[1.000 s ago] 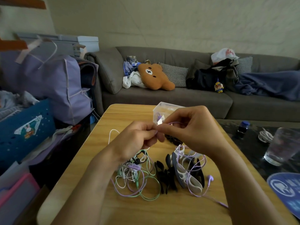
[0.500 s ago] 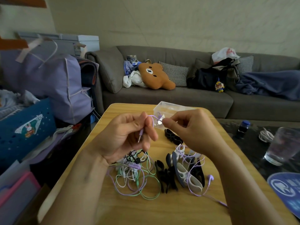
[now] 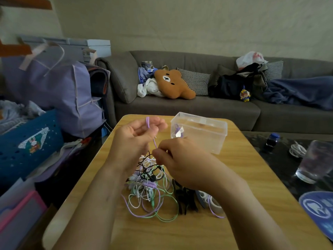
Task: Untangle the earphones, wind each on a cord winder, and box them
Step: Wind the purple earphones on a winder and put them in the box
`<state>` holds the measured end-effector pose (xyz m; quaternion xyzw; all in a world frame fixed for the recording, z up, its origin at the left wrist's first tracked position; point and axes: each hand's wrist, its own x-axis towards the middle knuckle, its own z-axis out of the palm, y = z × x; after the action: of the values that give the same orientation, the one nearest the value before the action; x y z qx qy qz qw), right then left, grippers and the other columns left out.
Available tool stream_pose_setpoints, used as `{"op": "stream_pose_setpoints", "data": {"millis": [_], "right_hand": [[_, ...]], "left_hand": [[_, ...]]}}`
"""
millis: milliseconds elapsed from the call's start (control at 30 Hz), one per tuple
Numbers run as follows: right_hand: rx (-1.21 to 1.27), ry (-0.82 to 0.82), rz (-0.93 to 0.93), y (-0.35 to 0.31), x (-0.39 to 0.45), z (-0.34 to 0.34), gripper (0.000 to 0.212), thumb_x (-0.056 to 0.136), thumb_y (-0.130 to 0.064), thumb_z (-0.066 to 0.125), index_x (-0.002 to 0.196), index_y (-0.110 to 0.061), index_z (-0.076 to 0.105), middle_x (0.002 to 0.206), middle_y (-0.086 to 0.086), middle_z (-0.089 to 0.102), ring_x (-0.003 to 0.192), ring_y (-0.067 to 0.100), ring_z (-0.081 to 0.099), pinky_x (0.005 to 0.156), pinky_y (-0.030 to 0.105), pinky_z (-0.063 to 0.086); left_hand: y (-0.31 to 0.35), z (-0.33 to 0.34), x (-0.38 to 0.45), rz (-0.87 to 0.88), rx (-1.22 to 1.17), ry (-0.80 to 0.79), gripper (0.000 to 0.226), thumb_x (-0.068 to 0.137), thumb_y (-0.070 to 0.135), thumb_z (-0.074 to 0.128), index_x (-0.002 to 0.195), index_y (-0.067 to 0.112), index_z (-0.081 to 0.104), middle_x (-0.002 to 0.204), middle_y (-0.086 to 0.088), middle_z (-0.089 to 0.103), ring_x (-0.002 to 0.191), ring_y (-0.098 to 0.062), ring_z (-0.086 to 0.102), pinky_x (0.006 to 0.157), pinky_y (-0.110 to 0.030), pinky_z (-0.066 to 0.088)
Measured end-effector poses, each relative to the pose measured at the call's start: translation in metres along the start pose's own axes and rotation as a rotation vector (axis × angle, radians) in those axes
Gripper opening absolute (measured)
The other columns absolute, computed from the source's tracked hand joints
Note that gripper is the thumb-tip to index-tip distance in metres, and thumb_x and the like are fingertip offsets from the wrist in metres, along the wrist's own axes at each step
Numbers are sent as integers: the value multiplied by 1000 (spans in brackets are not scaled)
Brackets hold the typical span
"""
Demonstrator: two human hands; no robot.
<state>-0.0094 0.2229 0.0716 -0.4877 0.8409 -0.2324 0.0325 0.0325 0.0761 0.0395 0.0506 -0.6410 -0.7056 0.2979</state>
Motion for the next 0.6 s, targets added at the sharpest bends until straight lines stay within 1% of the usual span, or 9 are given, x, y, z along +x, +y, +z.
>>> {"op": "stream_pose_setpoints", "data": {"millis": [67, 100, 133, 233, 333, 400, 467, 533, 600], "right_hand": [[-6, 11, -37, -3, -3, -6, 37, 103, -39, 49, 80, -14, 64, 69, 0, 59, 65, 16, 54, 58, 27, 41], [-6, 21, -54, -4, -5, -10, 36, 102, -39, 52, 76, -16, 62, 63, -2, 54, 59, 14, 49, 52, 23, 36], [-2, 42, -69, -4, -5, -14, 35, 101, -38, 54, 76, -16, 63, 60, -3, 50, 57, 15, 47, 52, 23, 35], [50, 153, -100, 1, -9, -28, 30, 99, -36, 58, 81, -17, 72, 57, -4, 53, 58, 14, 50, 55, 22, 37], [107, 278, -80, 10, -15, -42, 24, 95, -35, 65, 77, -23, 74, 49, -15, 52, 54, -1, 53, 52, 12, 38], [133, 365, -50, 20, -17, -46, 19, 91, -35, 70, 80, -21, 77, 49, -19, 54, 53, -5, 54, 53, 10, 38], [181, 390, -9, 29, -15, -47, 18, 90, -35, 72, 80, -20, 77, 47, -20, 53, 50, -3, 52, 51, 11, 37], [178, 316, 40, 33, -14, -46, 22, 93, -38, 68, 82, -20, 76, 50, -12, 53, 48, 0, 48, 49, 13, 36], [166, 222, 80, 33, -11, -43, 26, 97, -39, 60, 86, -22, 75, 52, -8, 51, 48, 1, 46, 48, 15, 35]], "left_hand": [[-2, 1, -2, 13, 160, -53, 22, 96, -3, 54, 105, 10, 70, 102, -5, 76, 102, -18, 71, 63, -23, 51], [-2, 3, -3, -5, 194, -78, 23, 98, -2, 52, 104, 10, 70, 99, -5, 76, 96, -18, 71, 70, -24, 53], [0, 4, -4, -30, 211, -110, 22, 99, 0, 50, 103, 10, 69, 96, -5, 74, 89, -18, 68, 72, -25, 53], [5, 6, -6, -99, 257, -217, 26, 104, 20, 46, 92, 13, 68, 78, -4, 63, 71, -14, 54, 68, -30, 42], [9, 5, -9, -172, 318, -298, 41, 105, 28, 38, 81, 9, 65, 67, -4, 60, 58, -12, 51, 56, -27, 37], [13, 5, -11, -222, 259, -342, 42, 103, 26, 38, 76, 5, 62, 61, -7, 51, 54, -16, 44, 52, -28, 30], [16, 5, -11, -259, 170, -378, 38, 99, 25, 43, 66, 10, 56, 54, -4, 37, 50, -16, 31, 52, -31, 18], [15, 2, -9, -309, 17, -389, 38, 94, 27, 46, 57, 17, 50, 51, 1, 28, 49, -14, 21, 52, -31, 12], [14, -2, -8, -356, -127, -371, 39, 93, 29, 45, 56, 20, 45, 48, 4, 23, 46, -13, 18, 52, -31, 11]]}}
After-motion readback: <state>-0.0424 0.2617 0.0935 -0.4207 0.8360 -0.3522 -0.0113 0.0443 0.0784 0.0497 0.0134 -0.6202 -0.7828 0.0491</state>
